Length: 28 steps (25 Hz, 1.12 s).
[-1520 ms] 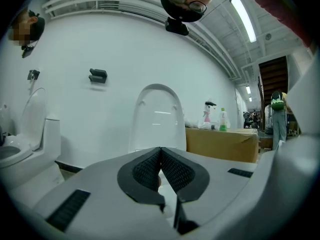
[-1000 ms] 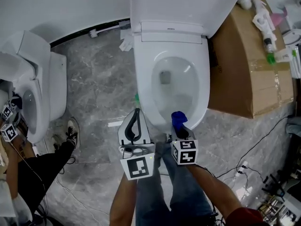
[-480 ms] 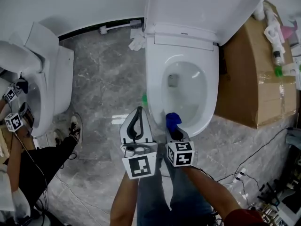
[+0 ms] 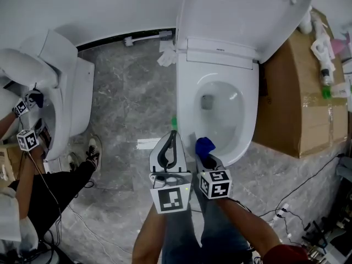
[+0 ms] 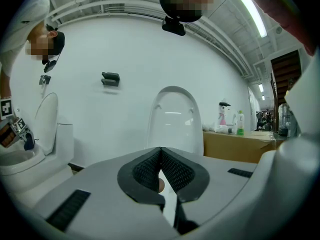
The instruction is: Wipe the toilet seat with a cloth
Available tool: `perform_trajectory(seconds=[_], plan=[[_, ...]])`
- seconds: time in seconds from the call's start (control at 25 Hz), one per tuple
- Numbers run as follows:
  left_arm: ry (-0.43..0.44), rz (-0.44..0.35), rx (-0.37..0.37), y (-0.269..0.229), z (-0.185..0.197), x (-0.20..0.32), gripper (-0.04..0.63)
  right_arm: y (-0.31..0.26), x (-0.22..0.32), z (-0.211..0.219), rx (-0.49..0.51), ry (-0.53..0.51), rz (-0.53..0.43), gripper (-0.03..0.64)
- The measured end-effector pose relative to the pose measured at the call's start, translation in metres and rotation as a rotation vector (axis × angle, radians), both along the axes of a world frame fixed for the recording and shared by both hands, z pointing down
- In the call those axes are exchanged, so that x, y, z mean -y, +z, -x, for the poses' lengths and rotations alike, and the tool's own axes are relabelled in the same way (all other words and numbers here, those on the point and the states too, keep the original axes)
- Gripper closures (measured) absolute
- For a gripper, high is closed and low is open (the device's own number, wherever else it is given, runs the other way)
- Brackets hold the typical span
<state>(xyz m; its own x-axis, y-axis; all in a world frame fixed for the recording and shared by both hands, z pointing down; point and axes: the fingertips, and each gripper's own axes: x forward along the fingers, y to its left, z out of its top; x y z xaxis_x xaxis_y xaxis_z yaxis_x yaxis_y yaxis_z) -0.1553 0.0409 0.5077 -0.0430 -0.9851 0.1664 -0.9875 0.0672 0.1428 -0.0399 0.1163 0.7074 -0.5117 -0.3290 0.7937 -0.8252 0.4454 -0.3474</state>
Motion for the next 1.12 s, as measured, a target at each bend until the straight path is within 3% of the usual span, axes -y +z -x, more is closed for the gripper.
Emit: perform_trajectory(seconds=[0.32, 0.8, 1.12], plan=[[-0.028, -0.004, -0.011, -0.052, -0.003, 0.016, 0.580, -0.090, 0.036, 0.002, 0.139, 0.064, -0.154, 0.560], [0.019, -0.032, -0.005, -0.192, -0.026, 0.030, 0.580, -0.296, 0.094, -0.035, 0.208, 0.116, -0.487, 0.560], [0.048, -0.039, 0.036, -0.280, -0.047, 0.023, 0.580, -0.425, 0.120, -0.066, 0.244, 0.166, -0.656, 0.560]])
